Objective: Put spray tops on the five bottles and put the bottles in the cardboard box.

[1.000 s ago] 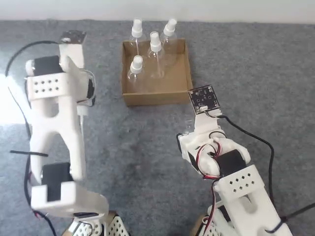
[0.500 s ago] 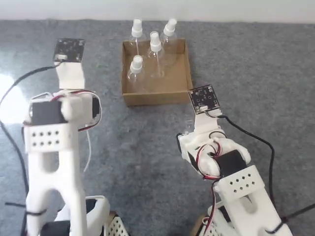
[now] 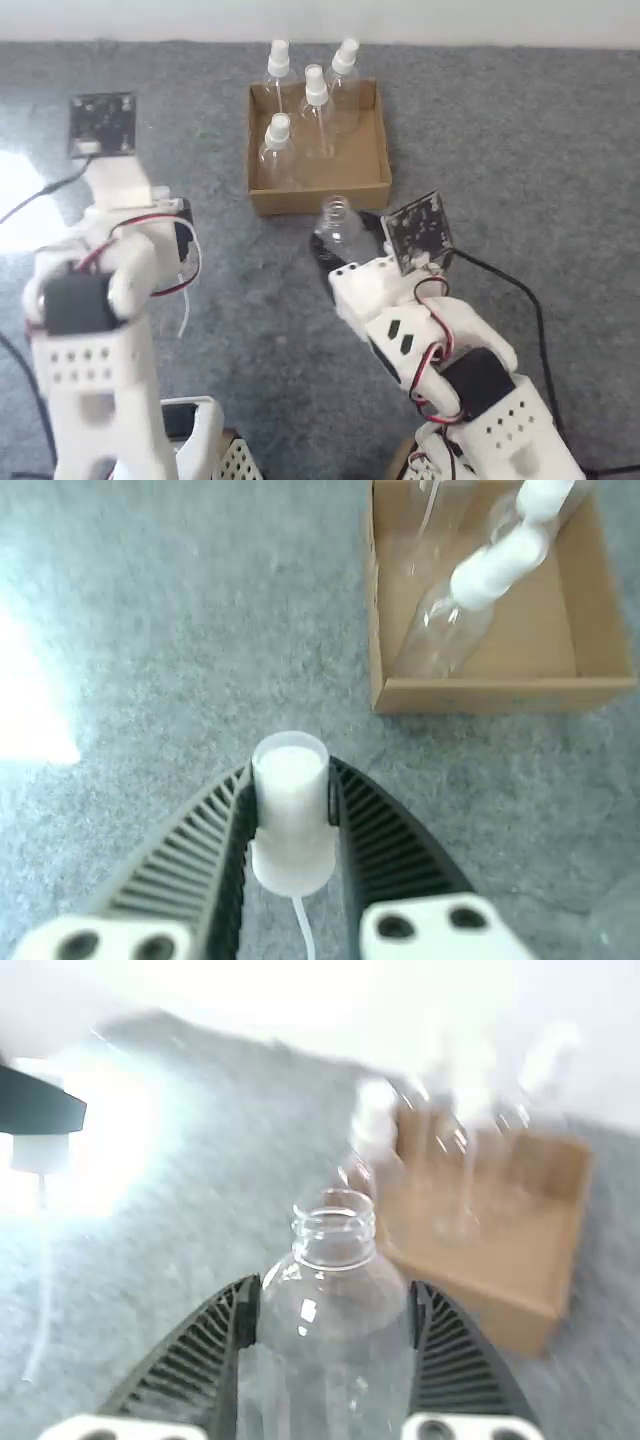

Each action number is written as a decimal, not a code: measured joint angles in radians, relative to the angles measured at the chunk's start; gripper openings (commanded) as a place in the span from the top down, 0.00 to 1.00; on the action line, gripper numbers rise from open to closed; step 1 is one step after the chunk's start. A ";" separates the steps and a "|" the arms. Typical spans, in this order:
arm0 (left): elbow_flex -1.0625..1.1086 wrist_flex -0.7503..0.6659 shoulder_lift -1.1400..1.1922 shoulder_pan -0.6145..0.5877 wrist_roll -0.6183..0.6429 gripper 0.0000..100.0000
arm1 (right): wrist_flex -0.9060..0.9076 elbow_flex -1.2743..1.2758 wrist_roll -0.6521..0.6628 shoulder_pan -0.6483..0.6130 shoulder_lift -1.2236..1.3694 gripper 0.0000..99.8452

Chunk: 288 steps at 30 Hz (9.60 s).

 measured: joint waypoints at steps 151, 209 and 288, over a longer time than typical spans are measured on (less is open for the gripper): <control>0.235 -0.413 -0.760 0.264 0.362 0.99 | -0.758 0.404 0.207 -0.216 0.190 0.91; 0.583 -0.552 -0.783 0.347 0.287 0.98 | -0.703 0.439 0.207 -0.216 -0.029 0.91; 0.626 -0.404 -0.784 0.516 0.066 0.79 | -0.568 0.440 0.207 -0.189 -0.132 0.91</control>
